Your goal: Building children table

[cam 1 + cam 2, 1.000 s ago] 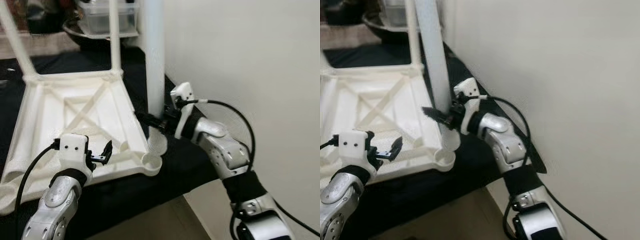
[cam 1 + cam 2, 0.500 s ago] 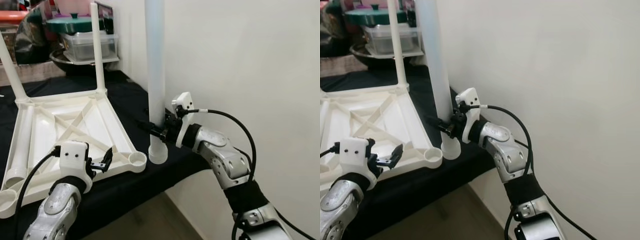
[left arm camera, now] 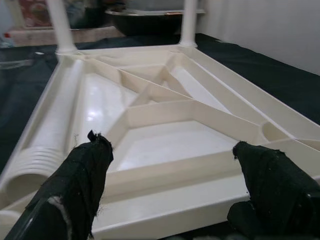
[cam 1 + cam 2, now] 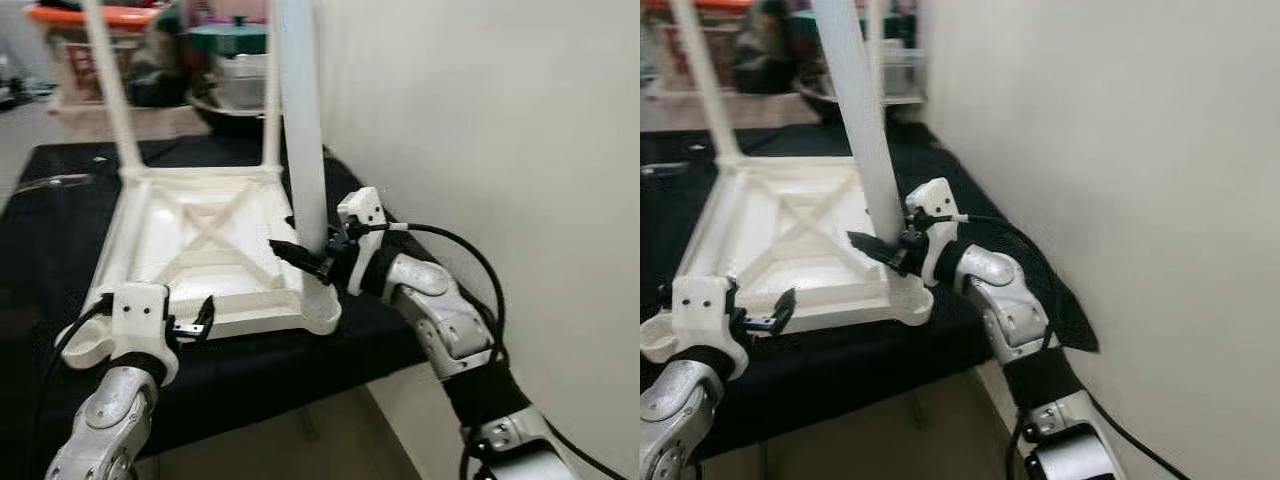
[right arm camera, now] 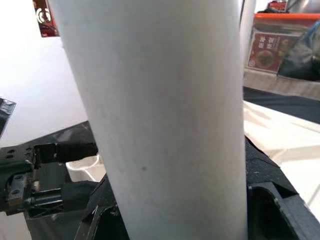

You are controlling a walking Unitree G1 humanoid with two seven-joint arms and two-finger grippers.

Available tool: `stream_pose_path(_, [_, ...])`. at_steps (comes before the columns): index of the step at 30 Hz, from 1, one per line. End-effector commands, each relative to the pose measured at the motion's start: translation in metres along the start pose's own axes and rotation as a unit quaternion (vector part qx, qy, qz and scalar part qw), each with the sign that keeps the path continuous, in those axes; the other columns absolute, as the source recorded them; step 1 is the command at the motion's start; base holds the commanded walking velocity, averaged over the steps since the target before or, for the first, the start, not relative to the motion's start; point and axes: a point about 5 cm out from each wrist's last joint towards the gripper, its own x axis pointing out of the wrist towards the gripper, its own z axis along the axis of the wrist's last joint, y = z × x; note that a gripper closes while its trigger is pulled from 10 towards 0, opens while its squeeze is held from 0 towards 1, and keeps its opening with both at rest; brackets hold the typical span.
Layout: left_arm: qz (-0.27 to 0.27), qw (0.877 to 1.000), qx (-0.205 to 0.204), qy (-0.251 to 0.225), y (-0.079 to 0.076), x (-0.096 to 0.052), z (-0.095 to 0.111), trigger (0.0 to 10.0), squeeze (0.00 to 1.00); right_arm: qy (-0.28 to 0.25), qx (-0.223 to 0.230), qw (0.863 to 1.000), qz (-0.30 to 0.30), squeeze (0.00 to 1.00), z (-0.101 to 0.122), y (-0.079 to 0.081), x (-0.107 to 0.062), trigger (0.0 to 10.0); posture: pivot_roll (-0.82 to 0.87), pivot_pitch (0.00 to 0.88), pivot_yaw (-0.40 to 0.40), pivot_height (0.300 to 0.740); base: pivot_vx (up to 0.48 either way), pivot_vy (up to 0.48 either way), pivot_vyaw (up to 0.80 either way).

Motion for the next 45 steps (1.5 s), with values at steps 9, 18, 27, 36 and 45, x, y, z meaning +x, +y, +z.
stream_pose_path(9, [0.006,1.000,-0.002,0.011,0.001,0.000,-0.004,10.0,0.00,0.003,-0.004,0.999,-0.049,0.00,-0.002,-0.014,-0.002,10.0,0.09,0.000,-0.087,0.740,0.000,0.000,0.00])
stream_pose_path(18, [0.006,1.000,0.002,0.010,0.001,0.001,-0.004,10.0,0.00,0.038,-0.063,0.994,-0.086,0.00,-0.013,-0.029,-0.007,10.0,0.09,0.000,-0.087,0.740,0.000,0.000,0.00])
stream_pose_path(27, [0.007,1.000,0.004,0.011,0.003,0.001,-0.003,10.0,0.00,0.046,-0.083,0.995,-0.031,0.00,-0.020,-0.019,-0.010,10.0,0.10,0.000,-0.085,0.740,0.000,0.000,0.00])
stream_pose_path(36, [0.009,1.000,0.006,0.012,0.006,0.001,-0.003,10.0,0.00,0.010,-0.099,0.995,0.007,0.00,-0.010,-0.008,-0.009,10.0,0.10,0.000,-0.085,0.740,0.000,0.000,0.00])
stream_pose_path(45, [0.006,1.000,0.007,0.013,0.005,0.002,-0.004,10.0,0.00,-0.052,-0.071,0.995,-0.037,0.00,0.017,-0.017,-0.006,10.0,0.09,0.000,-0.080,0.740,0.000,0.000,0.00])
